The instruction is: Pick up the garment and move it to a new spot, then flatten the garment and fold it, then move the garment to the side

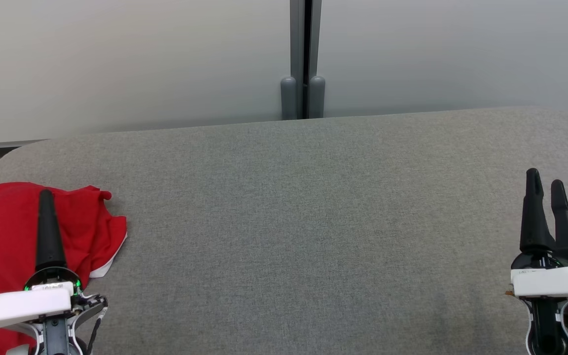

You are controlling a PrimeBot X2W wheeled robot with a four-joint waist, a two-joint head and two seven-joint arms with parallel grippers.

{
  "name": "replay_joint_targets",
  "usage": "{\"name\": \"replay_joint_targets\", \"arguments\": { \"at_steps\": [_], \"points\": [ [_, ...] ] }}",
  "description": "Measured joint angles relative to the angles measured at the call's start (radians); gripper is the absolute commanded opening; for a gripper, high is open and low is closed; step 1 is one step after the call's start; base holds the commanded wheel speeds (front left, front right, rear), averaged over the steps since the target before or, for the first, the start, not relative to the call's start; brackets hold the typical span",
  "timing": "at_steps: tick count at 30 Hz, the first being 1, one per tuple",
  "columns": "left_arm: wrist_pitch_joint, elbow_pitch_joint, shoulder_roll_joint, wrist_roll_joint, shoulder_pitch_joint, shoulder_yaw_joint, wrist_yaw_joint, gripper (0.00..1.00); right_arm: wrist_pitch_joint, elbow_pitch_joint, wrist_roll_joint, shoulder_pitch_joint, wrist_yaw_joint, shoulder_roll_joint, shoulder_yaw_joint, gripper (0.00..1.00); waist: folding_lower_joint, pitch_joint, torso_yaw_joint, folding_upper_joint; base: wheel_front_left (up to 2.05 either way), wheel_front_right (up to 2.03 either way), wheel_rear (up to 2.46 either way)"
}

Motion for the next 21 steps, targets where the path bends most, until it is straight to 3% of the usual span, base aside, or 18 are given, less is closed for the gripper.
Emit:
{"name": "replay_joint_targets", "arguments": {
  "at_steps": [14, 21],
  "points": [
    [-0.043, -0.072, 0.005, 0.422, 0.019, -0.160, 0.018, 1.00, -0.044, -0.012, -0.216, 0.007, 0.000, -0.011, 0.058, 1.00, 0.0000, 0.005, 0.002, 0.0000, 0.00, 0.00, 0.00],
    [-0.062, -0.056, 0.005, 0.605, 0.024, -0.235, 0.096, 1.00, -0.065, 0.012, -0.321, 0.012, 0.000, -0.012, 0.071, 1.00, 0.0000, 0.009, 0.000, 0.0000, 0.00, 0.00, 0.00]
  ]
}}
